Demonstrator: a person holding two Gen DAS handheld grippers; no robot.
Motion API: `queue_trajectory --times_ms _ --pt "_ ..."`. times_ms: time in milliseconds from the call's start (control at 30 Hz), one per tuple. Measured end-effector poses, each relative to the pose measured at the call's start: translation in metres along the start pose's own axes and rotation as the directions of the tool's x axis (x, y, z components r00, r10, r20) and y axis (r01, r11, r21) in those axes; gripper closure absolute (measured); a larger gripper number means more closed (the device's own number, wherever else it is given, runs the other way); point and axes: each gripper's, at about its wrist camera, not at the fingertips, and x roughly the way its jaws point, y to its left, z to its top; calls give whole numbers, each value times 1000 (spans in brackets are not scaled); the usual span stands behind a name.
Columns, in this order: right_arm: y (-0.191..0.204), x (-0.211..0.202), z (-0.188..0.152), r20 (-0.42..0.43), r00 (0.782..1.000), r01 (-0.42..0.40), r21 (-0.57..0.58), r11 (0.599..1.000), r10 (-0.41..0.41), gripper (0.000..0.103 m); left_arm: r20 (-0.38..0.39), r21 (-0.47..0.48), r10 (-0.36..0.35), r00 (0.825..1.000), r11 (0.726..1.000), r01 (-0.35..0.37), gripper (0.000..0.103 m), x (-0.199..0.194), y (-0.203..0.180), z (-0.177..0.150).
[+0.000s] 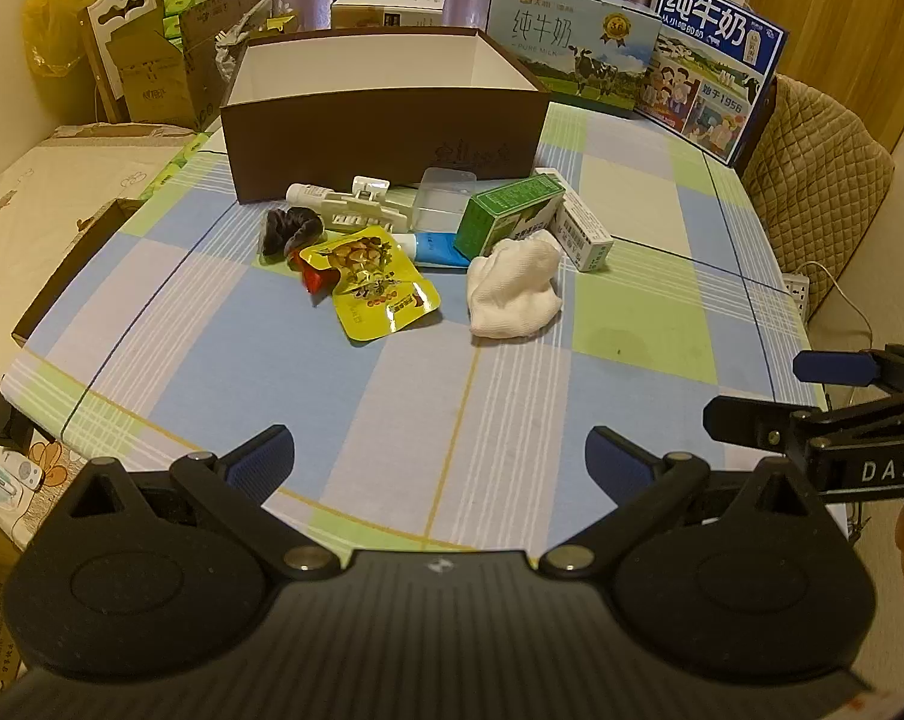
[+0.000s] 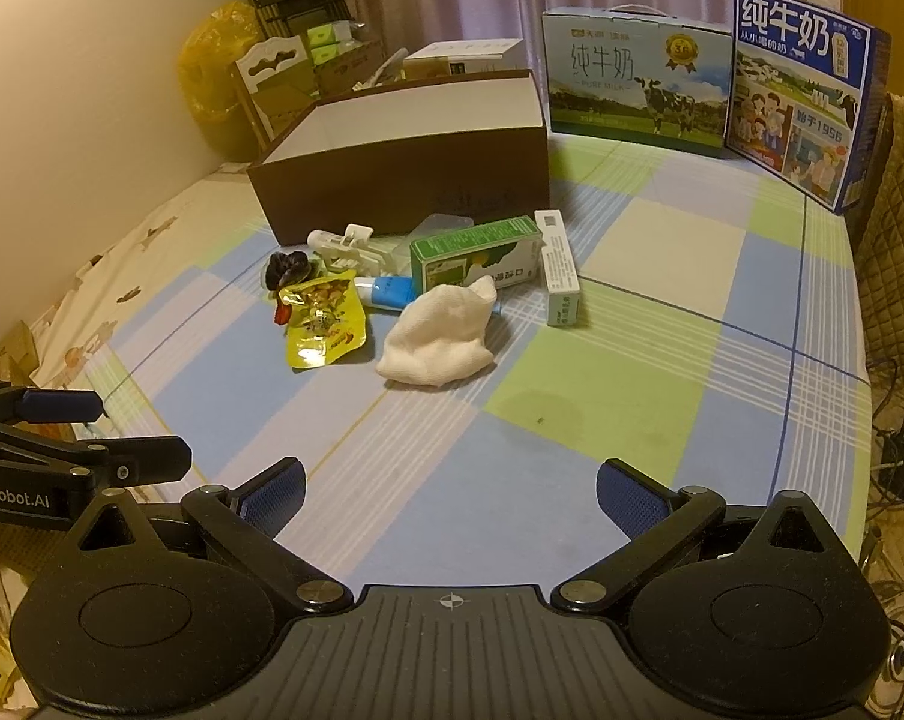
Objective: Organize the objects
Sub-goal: 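Move both tools toward the items in front of the brown box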
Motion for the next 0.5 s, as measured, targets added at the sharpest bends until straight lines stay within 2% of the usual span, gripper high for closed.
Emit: queue_trajectory --times_ms 500 --pt "-9 3 -1 -8 1000 1 6 1000 -1 2 -10 -1 6 1000 1000 -6 1 3 -7 2"
